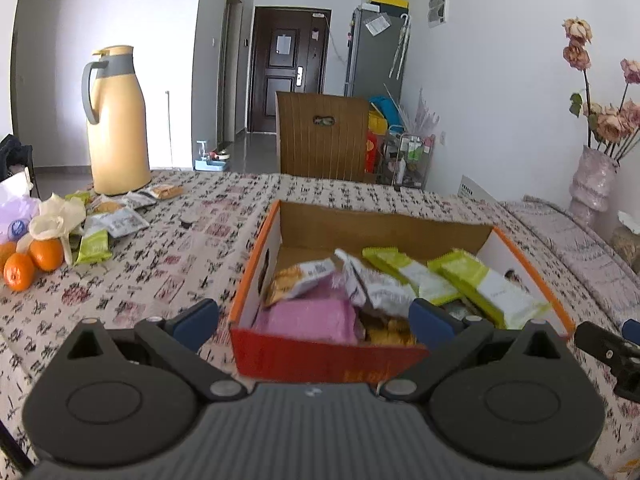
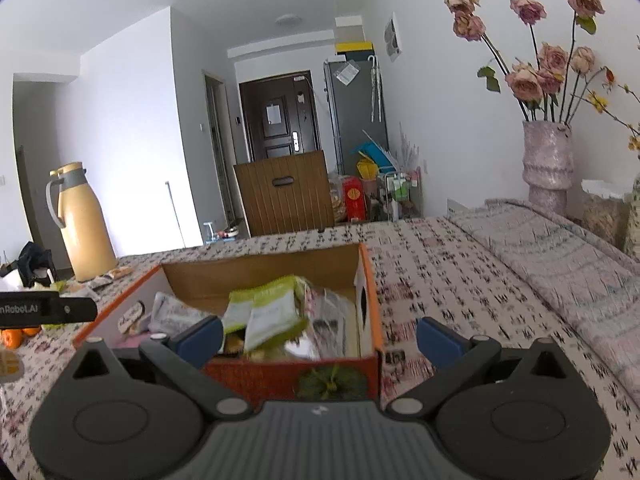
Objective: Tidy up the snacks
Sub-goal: 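Move both grippers back to the snack pile in front of the box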
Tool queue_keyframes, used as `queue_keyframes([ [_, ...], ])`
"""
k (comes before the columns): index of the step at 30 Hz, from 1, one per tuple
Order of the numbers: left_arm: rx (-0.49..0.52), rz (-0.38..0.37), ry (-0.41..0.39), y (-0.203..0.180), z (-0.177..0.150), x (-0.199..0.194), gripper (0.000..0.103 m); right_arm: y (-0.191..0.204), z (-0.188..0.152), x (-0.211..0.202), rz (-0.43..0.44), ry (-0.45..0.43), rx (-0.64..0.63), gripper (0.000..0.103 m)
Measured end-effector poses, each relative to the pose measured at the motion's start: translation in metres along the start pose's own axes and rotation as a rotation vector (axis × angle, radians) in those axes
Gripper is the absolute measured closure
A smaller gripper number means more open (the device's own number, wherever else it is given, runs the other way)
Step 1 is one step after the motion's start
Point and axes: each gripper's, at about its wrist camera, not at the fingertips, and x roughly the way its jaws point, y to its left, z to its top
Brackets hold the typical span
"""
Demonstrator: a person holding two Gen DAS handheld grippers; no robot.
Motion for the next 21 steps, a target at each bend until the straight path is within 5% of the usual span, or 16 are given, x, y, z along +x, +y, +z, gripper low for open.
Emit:
queue_keyframes([
  [13,0.059,-0.027,0.094,0.006,-0.059,-0.002,0.0,-0.012,-0.044,-0.009,-0.028,0.139,-0.039,0.0],
  [21,0.059,-0.045,0.08,0.007,-0.073,0.005,0.0,-0.014,-0.059,0.001,-0.058,0.227,-0.098,0.0],
])
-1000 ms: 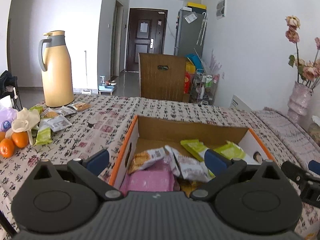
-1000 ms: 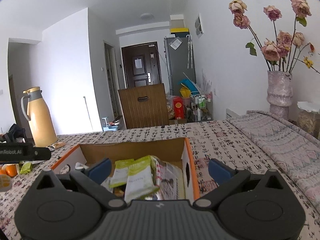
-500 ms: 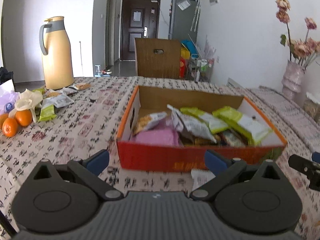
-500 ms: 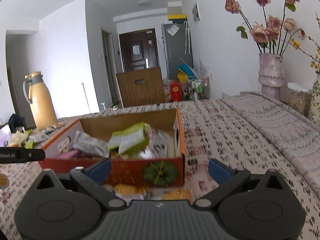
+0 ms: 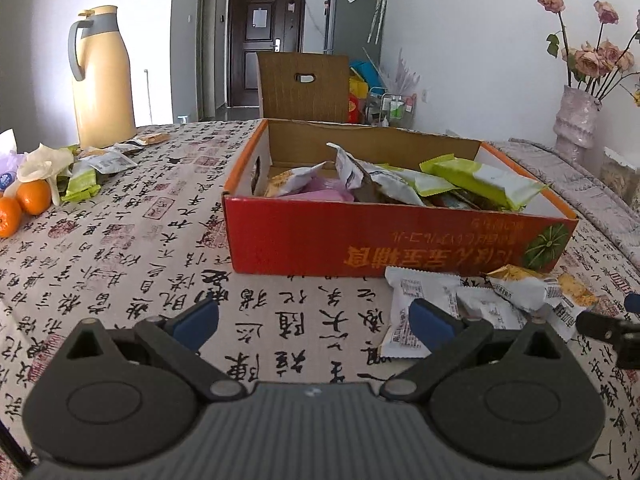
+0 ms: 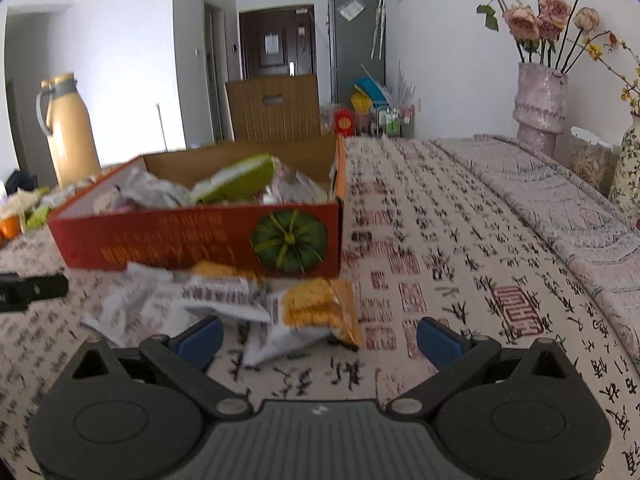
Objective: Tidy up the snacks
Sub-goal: 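Move both grippers back to the snack pile in front of the box, then grasp the clear packet of golden crackers with the right gripper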
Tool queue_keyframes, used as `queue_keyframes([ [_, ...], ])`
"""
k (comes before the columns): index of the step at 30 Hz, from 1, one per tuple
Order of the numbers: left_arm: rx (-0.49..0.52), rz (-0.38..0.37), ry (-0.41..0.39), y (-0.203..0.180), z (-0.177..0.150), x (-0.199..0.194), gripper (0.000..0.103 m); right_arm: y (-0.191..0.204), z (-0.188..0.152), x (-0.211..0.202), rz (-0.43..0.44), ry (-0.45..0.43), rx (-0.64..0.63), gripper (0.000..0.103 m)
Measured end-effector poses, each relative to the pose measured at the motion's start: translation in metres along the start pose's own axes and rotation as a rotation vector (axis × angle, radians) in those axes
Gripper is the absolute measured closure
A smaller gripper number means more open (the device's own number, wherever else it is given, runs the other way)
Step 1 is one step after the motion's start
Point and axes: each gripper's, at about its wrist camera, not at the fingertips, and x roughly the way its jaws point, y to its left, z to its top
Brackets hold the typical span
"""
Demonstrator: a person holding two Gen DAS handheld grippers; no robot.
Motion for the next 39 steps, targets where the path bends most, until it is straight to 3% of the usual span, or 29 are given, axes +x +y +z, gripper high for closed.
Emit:
queue_keyframes([
  [12,-0.009,-0.008,0.018,0.001,-0.002,0.005,0.0,0.009,0.017,0.037,-0.027,0.084,-0.136,0.0],
  [20,-0.017,-0.013,0.022,0.001,-0.003,0.006,0.0,0.001,0.023,0.056,0.018,0.12,-0.029,0.0],
  [29,-0.022,-0.021,0.02,0.002,-0.002,0.005,0.0,0.001,0.022,0.058,0.017,0.108,-0.037,0.0],
  [31,-0.023,-0.023,0.02,0.002,-0.002,0.005,0.0,0.002,0.021,0.056,0.026,0.097,-0.039,0.003],
  [36,-0.027,-0.022,0.021,0.002,-0.002,0.005,0.0,0.009,0.016,0.045,0.064,0.048,-0.073,0.034],
  [39,-0.029,-0.02,0.024,0.003,-0.003,0.006,0.0,0.011,0.016,0.042,0.074,0.039,-0.078,0.04],
])
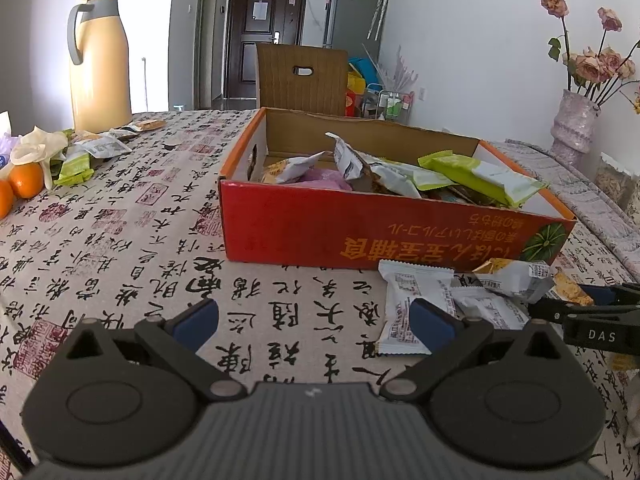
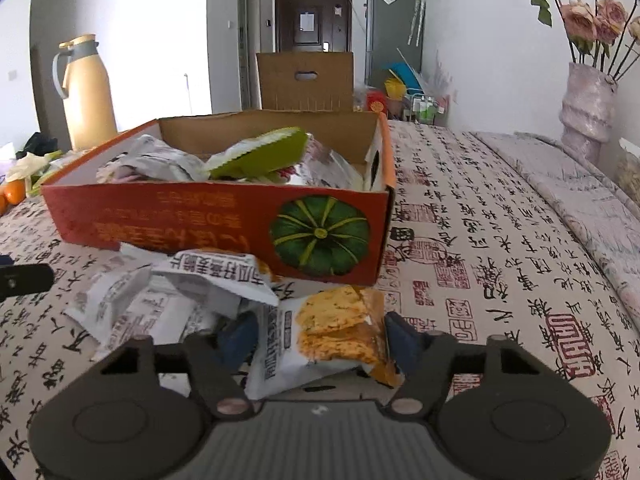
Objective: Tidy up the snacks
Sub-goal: 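Grasp the clear packet of golden crackers with the right gripper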
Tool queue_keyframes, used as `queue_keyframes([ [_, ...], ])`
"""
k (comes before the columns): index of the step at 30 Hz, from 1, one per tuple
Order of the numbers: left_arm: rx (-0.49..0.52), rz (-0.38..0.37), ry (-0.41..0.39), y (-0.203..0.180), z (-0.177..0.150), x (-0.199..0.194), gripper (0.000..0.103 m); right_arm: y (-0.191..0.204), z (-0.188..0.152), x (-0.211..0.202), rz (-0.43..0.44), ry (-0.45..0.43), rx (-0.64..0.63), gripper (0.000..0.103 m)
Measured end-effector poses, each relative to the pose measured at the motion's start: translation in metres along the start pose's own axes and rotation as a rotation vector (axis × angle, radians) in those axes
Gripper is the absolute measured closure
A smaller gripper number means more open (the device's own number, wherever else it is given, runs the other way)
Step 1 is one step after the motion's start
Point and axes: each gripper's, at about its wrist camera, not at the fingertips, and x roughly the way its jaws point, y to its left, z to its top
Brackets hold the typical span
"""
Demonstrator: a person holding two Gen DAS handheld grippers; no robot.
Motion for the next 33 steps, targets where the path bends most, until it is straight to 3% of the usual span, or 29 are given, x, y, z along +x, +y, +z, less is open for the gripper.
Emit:
queue_keyframes([
  [8,0.001,0.009,0.001,-0.001,-0.001,0.001,0.0,-0.002,0.0,-0.009,0.0,-0.047,0.02,0.05],
  [18,0.017,0.01,0.036,-0.008,0.007,-0.004,0.0,-0.022,-0.006,-0.029,-0.026,-0.171,0.132,0.051],
  [28,0.073,-0.008,0.107,-0.044,0.023,0.005,0.0,-0.03,-0.012,-0.04,-0.01,-0.249,0.181,0.05],
  [33,0.092,0.023,0.135,-0.06,0.025,0.018,0.0,-0.031,-0.013,-0.043,0.008,-0.271,0.181,0.05],
])
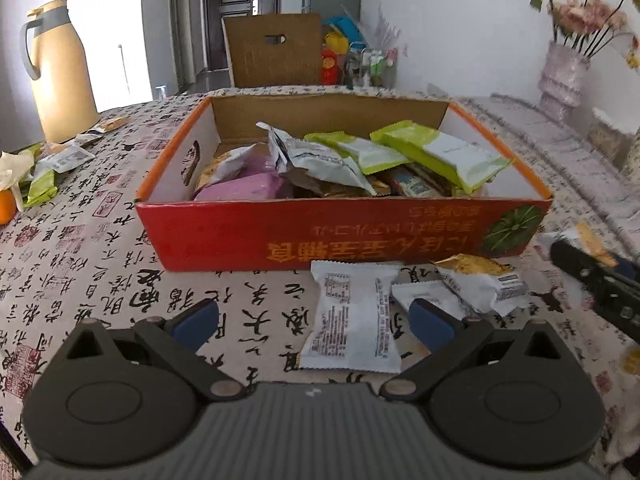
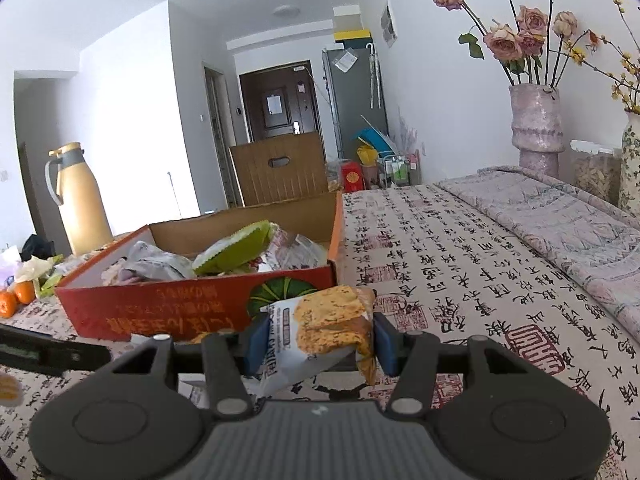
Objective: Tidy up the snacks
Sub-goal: 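Grasp the clear packet of golden crackers with the right gripper, then grasp a white biscuit packet with the left gripper while the right holds the crackers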
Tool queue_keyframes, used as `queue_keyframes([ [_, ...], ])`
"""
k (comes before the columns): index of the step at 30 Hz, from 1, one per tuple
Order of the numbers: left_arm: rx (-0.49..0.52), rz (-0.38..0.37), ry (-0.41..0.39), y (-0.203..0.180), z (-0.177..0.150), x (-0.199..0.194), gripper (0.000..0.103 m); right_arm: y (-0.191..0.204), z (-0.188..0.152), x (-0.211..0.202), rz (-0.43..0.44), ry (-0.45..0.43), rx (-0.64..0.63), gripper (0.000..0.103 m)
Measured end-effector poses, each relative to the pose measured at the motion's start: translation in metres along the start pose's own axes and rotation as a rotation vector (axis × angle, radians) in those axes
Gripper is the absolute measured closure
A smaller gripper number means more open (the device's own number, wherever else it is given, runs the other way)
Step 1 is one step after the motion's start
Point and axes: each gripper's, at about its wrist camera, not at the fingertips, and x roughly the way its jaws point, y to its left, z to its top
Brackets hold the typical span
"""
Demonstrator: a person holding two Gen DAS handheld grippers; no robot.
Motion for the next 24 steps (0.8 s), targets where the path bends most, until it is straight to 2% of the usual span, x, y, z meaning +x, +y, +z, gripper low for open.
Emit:
queue_keyframes([
  [7,0.009,0.039,0.048,-0.012,0.0,0.022,0.0,-0.001,-0.001,-0.004,0.022,-0.024,0.003,0.05],
  [11,0.034,0.06,0.045,-0.016,-0.003,0.028,0.002,0.0,-0.001,-0.005,0.031,-0.029,0.003,0.049],
  [13,0.042,0.058,0.042,-0.018,-0.005,0.03,0.011,0.0,-0.001,-0.006,0.035,-0.031,0.002,0.049],
  [17,0.074,0.044,0.011,-0.024,-0.01,0.026,0.021,0.0,-0.001,-0.006,0.038,-0.035,0.001,0.049],
  [19,0.084,0.017,0.001,-0.026,-0.011,0.024,0.035,0.0,-0.001,-0.006,0.039,-0.034,0.0,0.049],
  [24,0.114,-0.029,-0.018,-0.032,-0.015,0.018,0.059,0.0,-0.002,-0.007,0.039,-0.036,-0.001,0.049],
])
